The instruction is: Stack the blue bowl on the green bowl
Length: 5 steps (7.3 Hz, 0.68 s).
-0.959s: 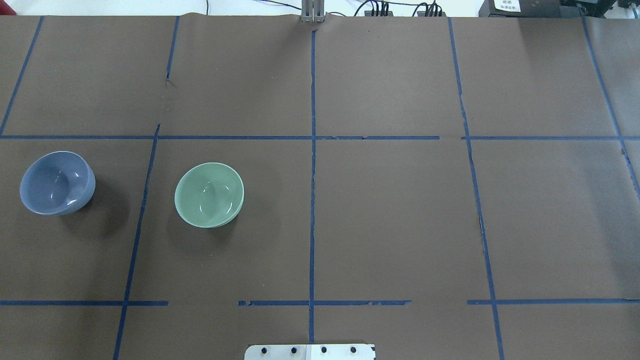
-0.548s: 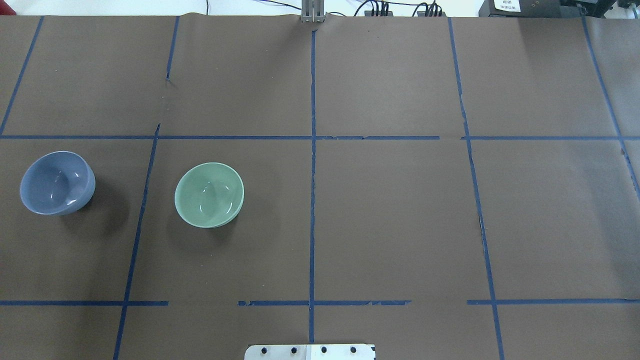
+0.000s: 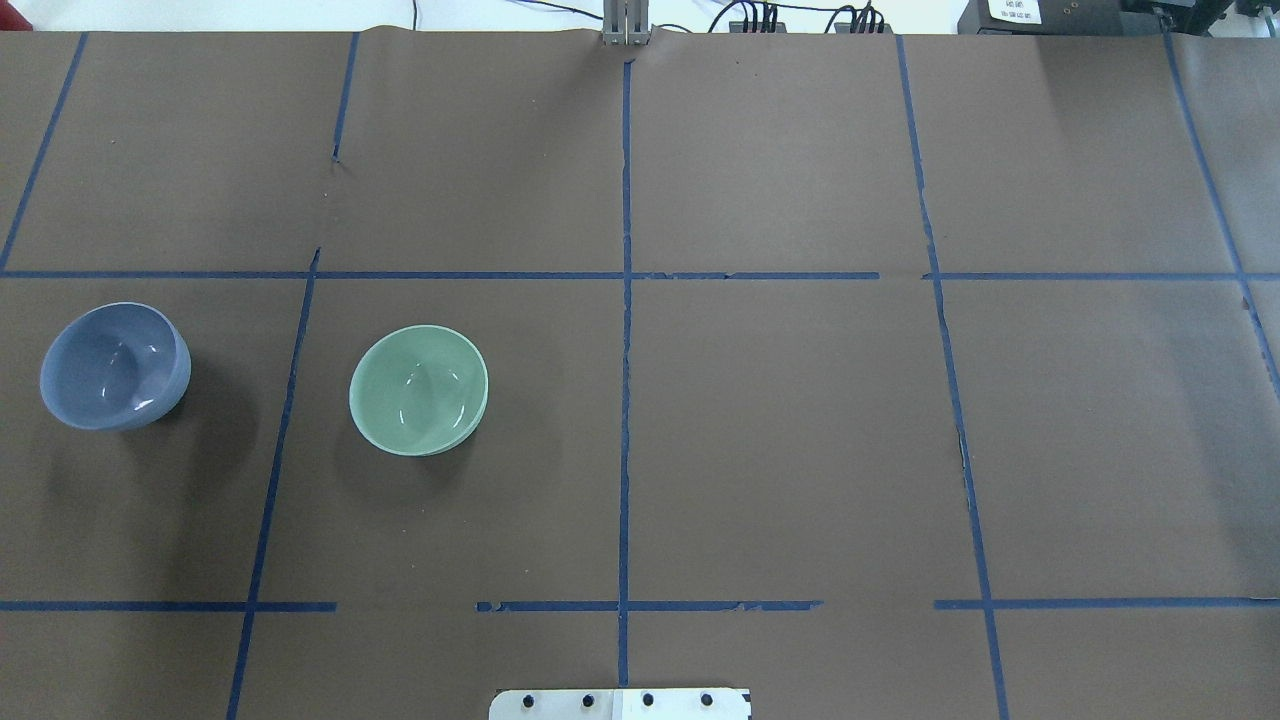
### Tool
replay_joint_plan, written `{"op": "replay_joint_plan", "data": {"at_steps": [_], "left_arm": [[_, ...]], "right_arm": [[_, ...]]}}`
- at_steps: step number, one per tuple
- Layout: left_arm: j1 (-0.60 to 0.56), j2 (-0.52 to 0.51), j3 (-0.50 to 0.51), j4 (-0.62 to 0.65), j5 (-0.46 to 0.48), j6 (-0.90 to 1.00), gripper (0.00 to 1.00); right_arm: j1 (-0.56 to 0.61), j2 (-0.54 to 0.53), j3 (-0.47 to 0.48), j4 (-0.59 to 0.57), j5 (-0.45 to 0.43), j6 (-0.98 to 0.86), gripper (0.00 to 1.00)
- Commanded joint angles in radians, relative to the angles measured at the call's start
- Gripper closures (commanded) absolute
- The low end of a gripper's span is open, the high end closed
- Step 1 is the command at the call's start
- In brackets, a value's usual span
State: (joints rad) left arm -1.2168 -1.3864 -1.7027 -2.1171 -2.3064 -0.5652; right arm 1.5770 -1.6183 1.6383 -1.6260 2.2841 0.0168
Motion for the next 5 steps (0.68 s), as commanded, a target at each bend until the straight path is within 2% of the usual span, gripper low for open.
{"op": "replay_joint_plan", "data": {"at_steps": [1,2,3,4,5], "left_arm": [[0.11,-0.034,0.035,-0.127,0.019,-0.207,0.0],[0.143,-0.051,0.035,-0.126,0.033,-0.235,0.0],[0.169,-0.054,0.046,-0.127,0.088,-0.269,0.01],[0.18,-0.068,0.066,-0.129,0.097,-0.274,0.23],[0.18,-0.068,0.067,-0.126,0.096,-0.277,0.67]], "right_arm": [[0.001,0.0,0.0,0.0,0.0,0.0,0.0],[0.0,0.0,0.0,0.0,0.0,-0.001,0.0],[0.0,0.0,0.0,0.0,0.0,-0.001,0.0],[0.0,0.0,0.0,0.0,0.0,-0.001,0.0],[0.0,0.0,0.0,0.0,0.0,-0.001,0.0]]}}
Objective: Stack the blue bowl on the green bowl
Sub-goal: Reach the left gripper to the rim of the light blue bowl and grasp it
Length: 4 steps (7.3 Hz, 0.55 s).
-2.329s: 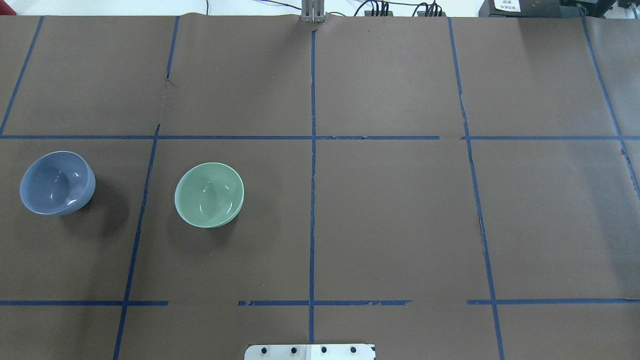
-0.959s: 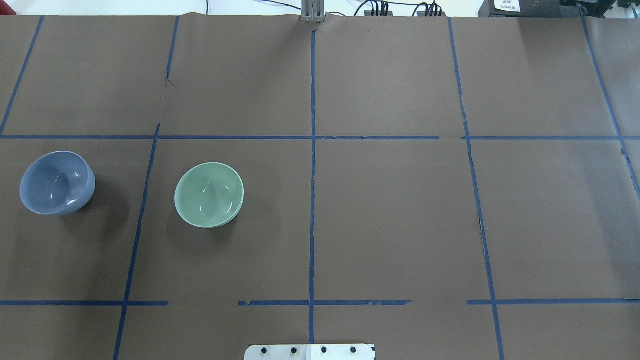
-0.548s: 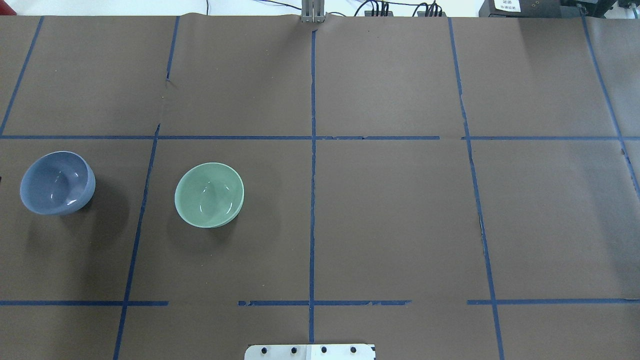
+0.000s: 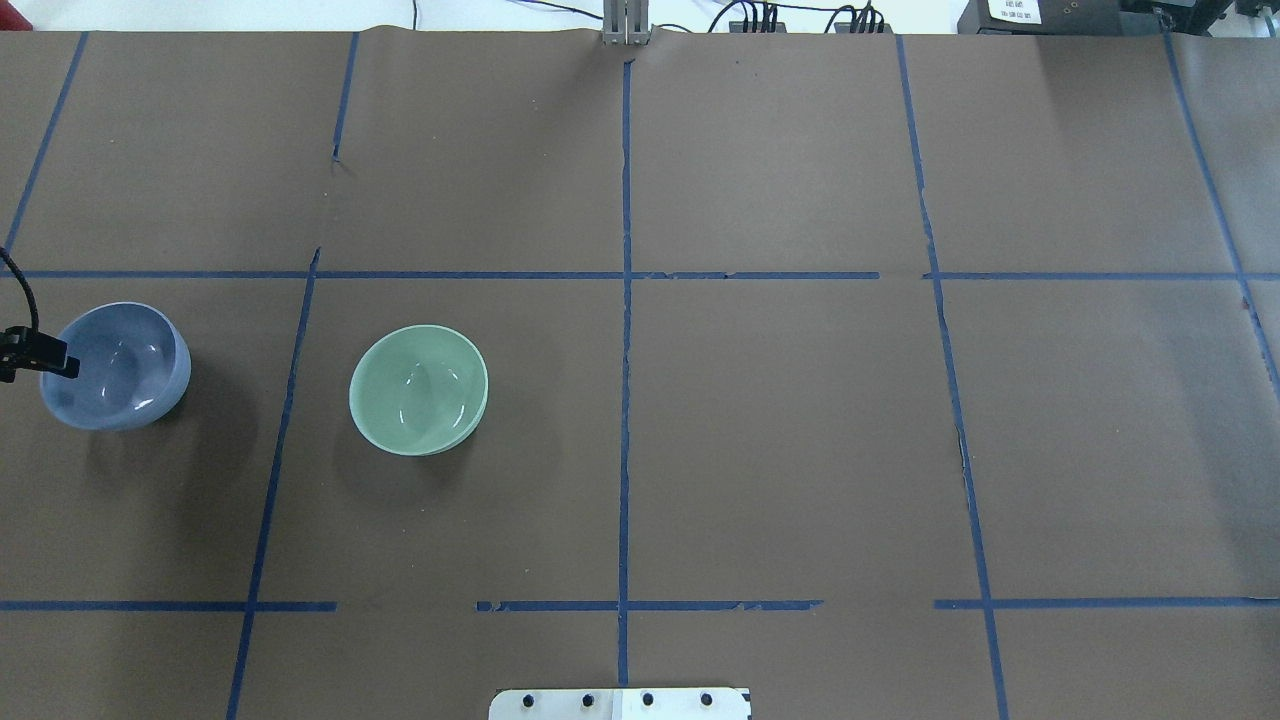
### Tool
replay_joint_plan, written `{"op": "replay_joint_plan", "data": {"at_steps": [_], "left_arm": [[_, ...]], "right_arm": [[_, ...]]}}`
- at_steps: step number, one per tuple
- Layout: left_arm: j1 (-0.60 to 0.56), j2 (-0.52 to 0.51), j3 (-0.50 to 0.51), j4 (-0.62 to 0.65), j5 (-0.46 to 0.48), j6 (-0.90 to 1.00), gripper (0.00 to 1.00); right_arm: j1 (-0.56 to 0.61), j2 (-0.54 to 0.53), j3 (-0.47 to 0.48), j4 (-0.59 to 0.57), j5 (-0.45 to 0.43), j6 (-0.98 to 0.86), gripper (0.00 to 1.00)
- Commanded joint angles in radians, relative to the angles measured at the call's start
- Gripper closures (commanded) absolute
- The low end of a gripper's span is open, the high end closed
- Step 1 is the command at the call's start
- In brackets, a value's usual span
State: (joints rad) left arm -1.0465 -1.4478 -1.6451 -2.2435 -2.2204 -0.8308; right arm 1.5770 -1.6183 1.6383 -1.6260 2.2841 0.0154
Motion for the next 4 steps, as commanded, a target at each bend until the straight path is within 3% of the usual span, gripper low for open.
{"op": "replay_joint_plan", "data": {"at_steps": [1,4], "left_arm": [[0.01,-0.005,0.011,0.005,0.004,-0.005,0.96],[0.003,0.001,-0.022,0.008,0.002,-0.007,1.0]], "right_arm": [[0.0,0.0,0.0,0.0,0.0,0.0,0.0],[0.0,0.0,0.0,0.0,0.0,0.001,0.0]]}}
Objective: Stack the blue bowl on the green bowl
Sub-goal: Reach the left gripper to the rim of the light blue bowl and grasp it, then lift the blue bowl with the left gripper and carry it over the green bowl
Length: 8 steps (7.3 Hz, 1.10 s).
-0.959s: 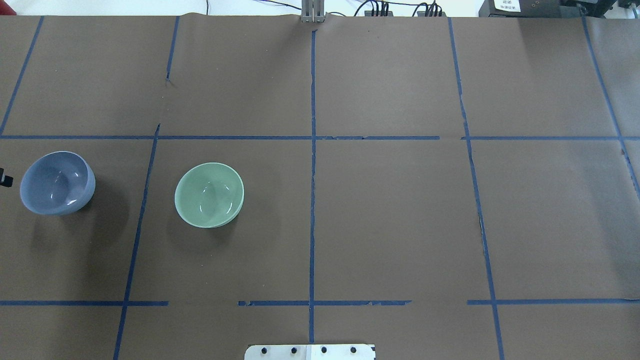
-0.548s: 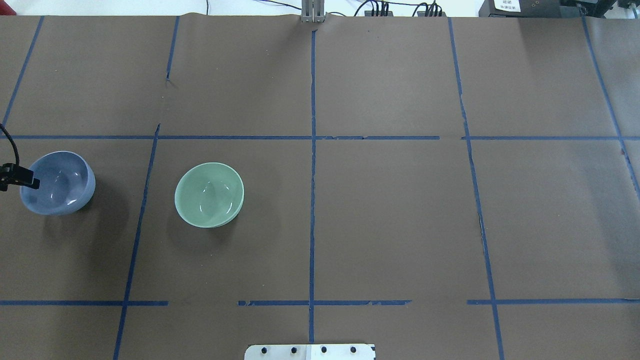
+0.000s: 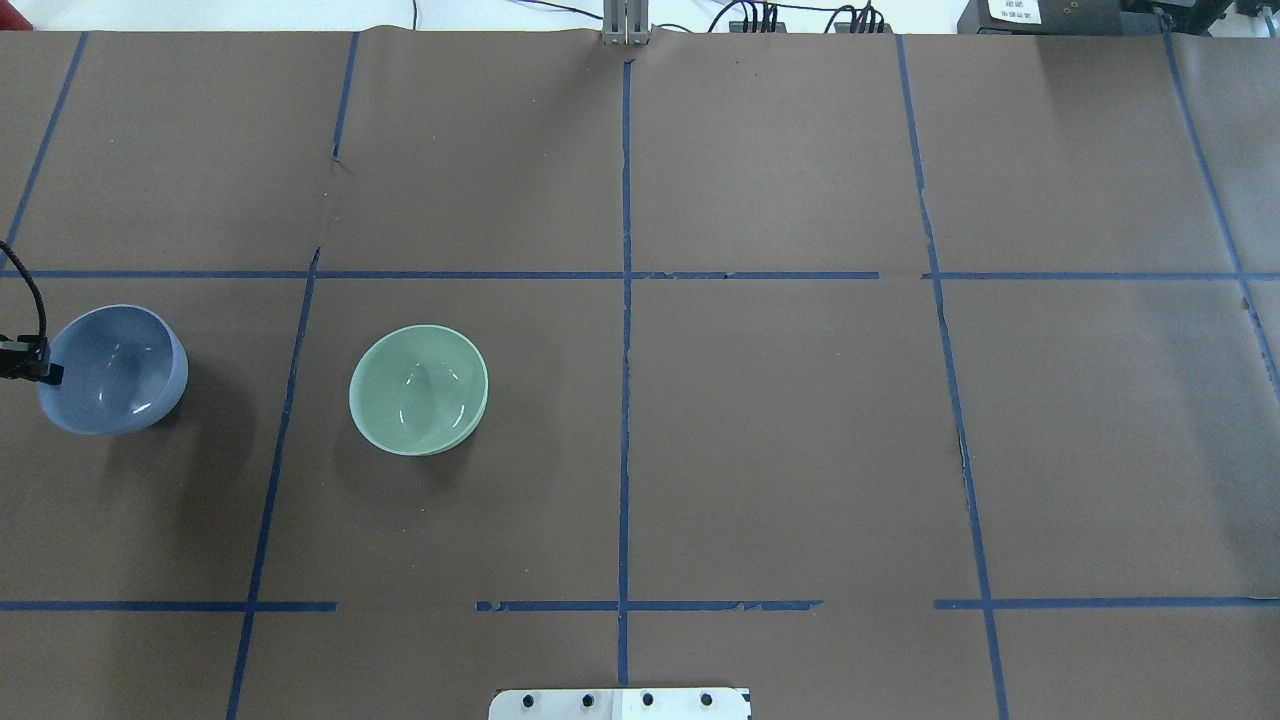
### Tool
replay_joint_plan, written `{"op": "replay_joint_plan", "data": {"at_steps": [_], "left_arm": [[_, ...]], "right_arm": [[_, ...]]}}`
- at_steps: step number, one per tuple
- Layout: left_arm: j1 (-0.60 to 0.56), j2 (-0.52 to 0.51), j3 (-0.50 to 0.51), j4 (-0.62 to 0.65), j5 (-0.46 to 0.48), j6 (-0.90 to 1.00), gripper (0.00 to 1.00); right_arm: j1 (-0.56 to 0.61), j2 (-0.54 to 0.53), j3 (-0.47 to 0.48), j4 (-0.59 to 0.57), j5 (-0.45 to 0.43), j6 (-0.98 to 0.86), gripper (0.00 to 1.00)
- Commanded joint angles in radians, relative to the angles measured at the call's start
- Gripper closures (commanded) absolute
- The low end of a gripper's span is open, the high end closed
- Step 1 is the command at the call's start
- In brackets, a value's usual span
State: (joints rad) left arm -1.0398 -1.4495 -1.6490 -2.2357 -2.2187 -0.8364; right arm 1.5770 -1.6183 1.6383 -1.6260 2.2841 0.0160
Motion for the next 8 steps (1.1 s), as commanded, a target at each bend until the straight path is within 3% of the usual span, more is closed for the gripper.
{"op": "replay_joint_plan", "data": {"at_steps": [1,4,6,8], "left_arm": [[-0.006,0.009,-0.066,0.016,0.001,-0.003,1.0],[-0.005,-0.008,-0.35,0.353,0.004,-0.067,1.0],[0.045,-0.092,-0.402,0.375,0.002,-0.29,1.0],[0.183,-0.249,-0.393,0.466,0.01,-0.485,1.0]], "right_arm": [[0.0,0.0,0.0,0.0,0.0,-0.001,0.0],[0.0,0.0,0.0,0.0,0.0,0.001,0.0],[0.0,0.002,0.0,0.0,0.0,0.001,0.0],[0.0,0.0,0.0,0.0,0.0,0.001,0.0]]}}
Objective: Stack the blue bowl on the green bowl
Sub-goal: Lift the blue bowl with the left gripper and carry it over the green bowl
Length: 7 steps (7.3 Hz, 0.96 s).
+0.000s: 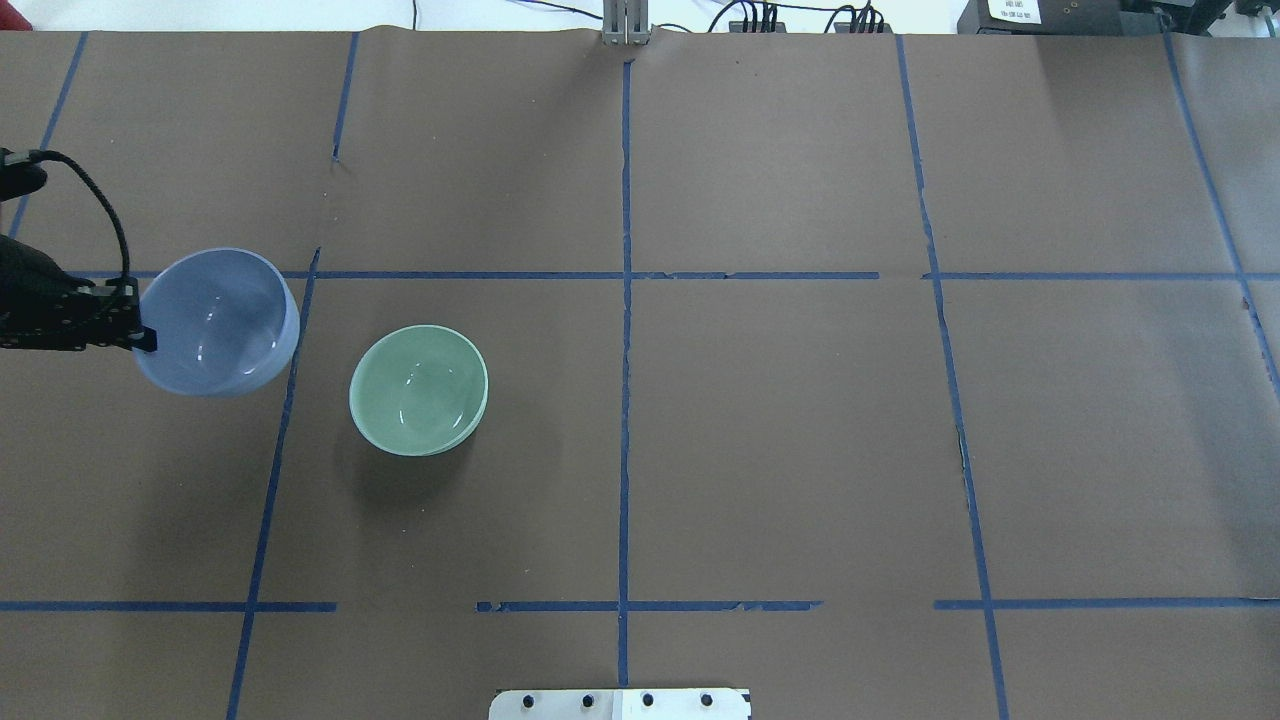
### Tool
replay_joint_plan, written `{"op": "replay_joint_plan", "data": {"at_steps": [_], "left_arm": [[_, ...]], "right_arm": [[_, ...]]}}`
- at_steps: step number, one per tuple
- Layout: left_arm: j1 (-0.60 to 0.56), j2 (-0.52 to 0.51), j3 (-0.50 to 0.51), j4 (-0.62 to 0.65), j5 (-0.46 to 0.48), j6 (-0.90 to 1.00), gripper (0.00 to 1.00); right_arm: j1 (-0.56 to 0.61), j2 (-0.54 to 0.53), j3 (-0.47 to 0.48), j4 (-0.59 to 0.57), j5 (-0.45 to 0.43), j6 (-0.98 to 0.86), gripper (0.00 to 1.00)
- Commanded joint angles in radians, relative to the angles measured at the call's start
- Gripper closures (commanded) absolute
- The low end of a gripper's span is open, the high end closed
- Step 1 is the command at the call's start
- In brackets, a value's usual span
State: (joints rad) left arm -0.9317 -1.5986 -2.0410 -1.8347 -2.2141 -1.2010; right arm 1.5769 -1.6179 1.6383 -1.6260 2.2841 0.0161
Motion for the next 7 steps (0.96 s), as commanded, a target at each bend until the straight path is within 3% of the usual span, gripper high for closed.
{"op": "replay_joint_plan", "data": {"at_steps": [1,3,7], "left_arm": [[0.141,-0.204,0.011,0.151,0.008,-0.202,1.0],[0.215,-0.291,0.082,0.167,0.089,-0.29,1.0],[0.228,-0.261,0.097,0.155,0.122,-0.281,1.0]], "right_arm": [[0.0,0.0,0.0,0.0,0.0,0.001,0.0],[0.0,0.0,0.0,0.0,0.0,-0.001,0.0],[0.0,0.0,0.0,0.0,0.0,-0.001,0.0]]}}
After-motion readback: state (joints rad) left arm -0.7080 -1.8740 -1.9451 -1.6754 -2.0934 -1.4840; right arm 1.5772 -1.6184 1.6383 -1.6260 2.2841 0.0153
